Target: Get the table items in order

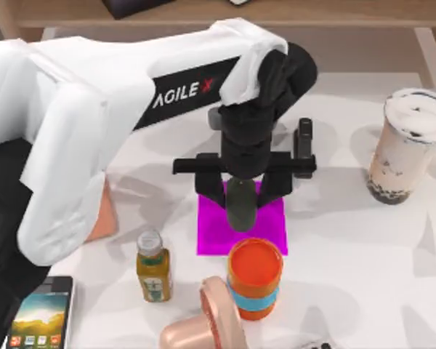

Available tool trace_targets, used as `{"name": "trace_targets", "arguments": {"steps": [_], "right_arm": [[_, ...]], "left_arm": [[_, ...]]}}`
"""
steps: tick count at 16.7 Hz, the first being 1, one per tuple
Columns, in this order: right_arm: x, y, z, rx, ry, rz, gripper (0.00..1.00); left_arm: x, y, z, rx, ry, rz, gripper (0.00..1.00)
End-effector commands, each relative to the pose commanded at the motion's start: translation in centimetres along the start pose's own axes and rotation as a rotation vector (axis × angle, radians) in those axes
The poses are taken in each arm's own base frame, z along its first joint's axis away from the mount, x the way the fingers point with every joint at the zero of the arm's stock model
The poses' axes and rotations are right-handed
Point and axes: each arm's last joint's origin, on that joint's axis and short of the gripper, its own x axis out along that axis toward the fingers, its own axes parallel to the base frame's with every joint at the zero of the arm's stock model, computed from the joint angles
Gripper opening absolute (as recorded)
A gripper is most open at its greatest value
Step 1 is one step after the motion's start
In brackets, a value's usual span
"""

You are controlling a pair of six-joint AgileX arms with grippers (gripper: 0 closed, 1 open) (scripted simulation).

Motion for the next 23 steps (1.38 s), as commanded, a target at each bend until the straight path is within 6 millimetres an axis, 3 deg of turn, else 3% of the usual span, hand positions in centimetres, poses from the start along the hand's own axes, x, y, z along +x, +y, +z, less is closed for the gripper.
{"name": "trace_targets", "arguments": {"steps": [4, 17, 23], "right_arm": [[0.0, 0.0, 0.0, 0.0, 0.0, 0.0, 1.0], [0.0, 0.0, 0.0, 0.0, 0.0, 0.0, 1.0], [0.0, 0.0, 0.0, 0.0, 0.0, 0.0, 1.0]], "left_arm": [[0.23, -0.04, -0.02, 0.0, 0.0, 0.0, 0.0], [0.23, -0.04, -0.02, 0.0, 0.0, 0.0, 0.98], [0.23, -0.04, -0.02, 0.0, 0.0, 0.0, 1.0]]}}
